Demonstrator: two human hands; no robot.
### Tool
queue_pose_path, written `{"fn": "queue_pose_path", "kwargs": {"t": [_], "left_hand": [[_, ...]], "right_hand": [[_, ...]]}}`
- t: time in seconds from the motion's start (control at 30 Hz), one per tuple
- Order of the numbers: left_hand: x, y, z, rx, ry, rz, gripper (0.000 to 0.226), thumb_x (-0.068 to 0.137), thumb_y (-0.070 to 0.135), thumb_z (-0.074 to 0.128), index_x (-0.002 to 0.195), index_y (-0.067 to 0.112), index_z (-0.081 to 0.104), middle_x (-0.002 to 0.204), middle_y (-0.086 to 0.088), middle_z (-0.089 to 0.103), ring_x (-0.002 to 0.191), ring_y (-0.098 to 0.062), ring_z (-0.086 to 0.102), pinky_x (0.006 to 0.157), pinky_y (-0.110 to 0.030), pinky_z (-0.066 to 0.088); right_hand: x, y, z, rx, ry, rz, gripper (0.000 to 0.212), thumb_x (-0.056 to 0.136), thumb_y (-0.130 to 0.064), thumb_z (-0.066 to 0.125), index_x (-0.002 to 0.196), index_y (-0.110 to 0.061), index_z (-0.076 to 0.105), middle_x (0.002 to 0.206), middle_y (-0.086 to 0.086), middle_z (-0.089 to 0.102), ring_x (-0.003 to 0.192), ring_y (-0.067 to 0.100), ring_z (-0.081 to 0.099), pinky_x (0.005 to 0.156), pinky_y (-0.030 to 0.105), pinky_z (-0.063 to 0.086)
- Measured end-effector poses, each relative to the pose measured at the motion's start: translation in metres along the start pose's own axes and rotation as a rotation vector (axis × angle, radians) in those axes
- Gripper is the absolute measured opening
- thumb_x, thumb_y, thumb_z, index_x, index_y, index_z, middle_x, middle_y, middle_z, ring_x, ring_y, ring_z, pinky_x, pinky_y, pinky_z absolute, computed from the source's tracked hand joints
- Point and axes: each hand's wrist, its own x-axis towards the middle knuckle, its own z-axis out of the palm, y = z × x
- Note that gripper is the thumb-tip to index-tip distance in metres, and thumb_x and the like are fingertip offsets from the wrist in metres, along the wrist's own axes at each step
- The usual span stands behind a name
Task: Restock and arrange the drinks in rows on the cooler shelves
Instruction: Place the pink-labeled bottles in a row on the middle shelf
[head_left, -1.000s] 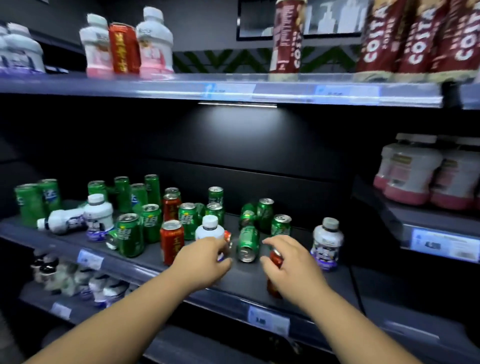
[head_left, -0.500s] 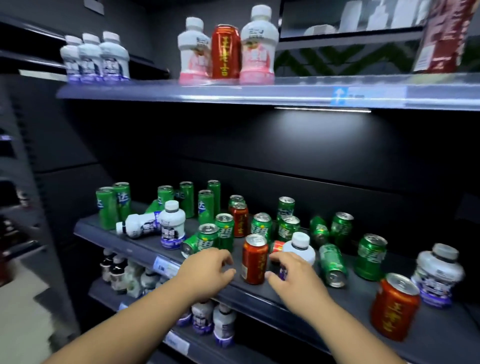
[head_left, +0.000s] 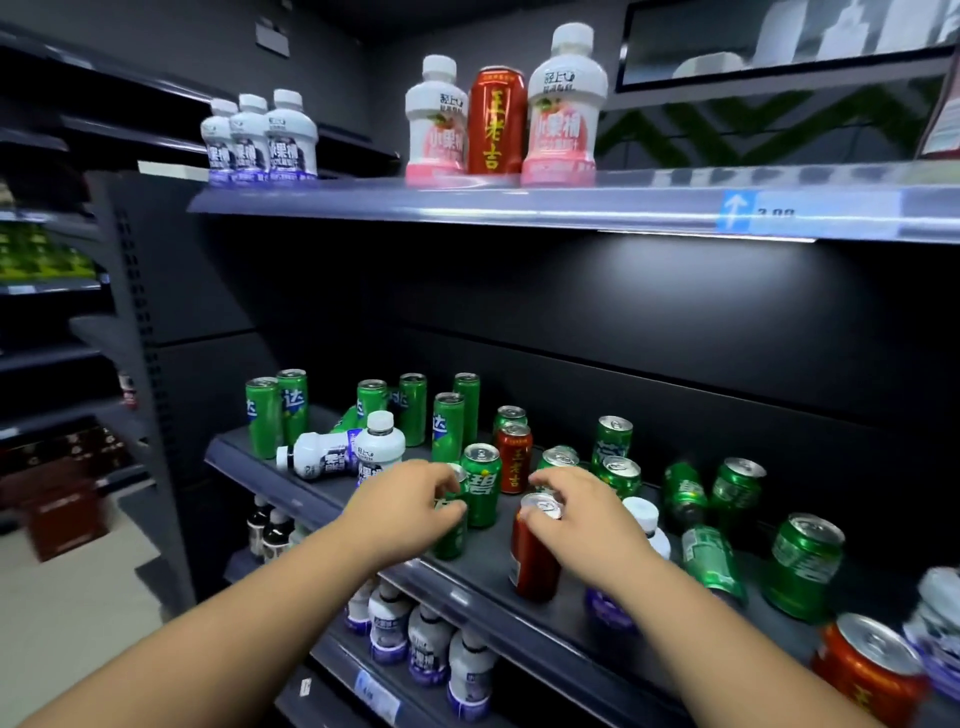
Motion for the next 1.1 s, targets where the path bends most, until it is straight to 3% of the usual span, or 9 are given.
{"fn": "queue_pose_path", "kwargs": {"t": [0.27,0.47,0.57,0.7,0.83,0.97,1.1], "left_hand": [[0.032,0.017,-0.055,0.007,0.146,0.066,0.024,0.084,0.053,0.058,0.098,0.035,0.064,0.092,0.012,0.064,0.087,-0.01,0.061,0.078,-0.035,0.055],[0.07,0.029,-0.141,-0.012,0.352,0.226,0.041,0.076,0.057,0.051,0.102,0.029,0.068,0.094,0.01,0.068,0.087,-0.011,0.064,0.081,-0.033,0.054],[0.086,0.033,-0.179,-0.069,0.473,0.313,0.032,0.08,0.048,0.058,0.102,0.028,0.069,0.094,0.011,0.069,0.086,-0.011,0.064,0.082,-0.033,0.054],[0.117,0.026,-0.221,-0.1,0.632,0.412,0.018,0.085,0.036,0.064,0.102,0.03,0.066,0.091,0.017,0.059,0.084,-0.01,0.06,0.078,-0.032,0.051],[0.157,0.01,-0.248,-0.145,0.71,0.476,0.028,0.08,0.042,0.055,0.105,0.031,0.064,0.096,0.017,0.059,0.084,-0.011,0.06,0.079,-0.036,0.052],[0.207,-0.009,-0.26,-0.204,0.758,0.463,0.028,0.08,0.036,0.06,0.108,0.032,0.061,0.104,0.009,0.059,0.096,-0.019,0.059,0.085,-0.037,0.049],[0.245,-0.007,-0.253,-0.188,0.85,0.416,0.052,0.075,0.042,0.055,0.124,0.025,0.054,0.126,-0.004,0.055,0.111,-0.032,0.05,0.093,-0.044,0.042]], "right_hand": [[0.028,-0.025,-0.054,-0.013,0.051,-0.146,0.04,0.087,-0.044,0.065,0.125,-0.032,0.061,0.12,-0.012,0.058,0.111,0.009,0.056,0.095,0.029,0.046],[0.052,-0.084,-0.129,-0.072,0.284,-0.328,0.038,0.086,-0.041,0.067,0.122,-0.029,0.065,0.119,-0.011,0.063,0.109,0.008,0.057,0.099,0.029,0.046],[0.061,-0.118,-0.164,-0.107,0.415,-0.383,0.038,0.086,-0.044,0.065,0.12,-0.028,0.066,0.115,-0.012,0.065,0.103,0.006,0.057,0.09,0.022,0.042],[0.084,-0.159,-0.199,-0.179,0.583,-0.435,0.032,0.085,-0.036,0.065,0.114,-0.023,0.068,0.11,-0.008,0.066,0.099,0.011,0.059,0.085,0.026,0.045],[0.122,-0.177,-0.215,-0.323,0.658,-0.315,0.039,0.086,-0.032,0.066,0.124,-0.025,0.06,0.12,-0.002,0.06,0.114,0.017,0.053,0.094,0.027,0.04],[0.159,-0.184,-0.215,-0.367,0.701,-0.105,0.064,0.084,-0.038,0.065,0.141,-0.029,0.038,0.136,0.003,0.044,0.126,0.027,0.041,0.104,0.038,0.036],[0.181,-0.184,-0.211,-0.351,0.702,0.07,0.084,0.084,-0.042,0.061,0.152,-0.033,0.013,0.147,0.006,0.031,0.134,0.031,0.034,0.109,0.044,0.033]]}}
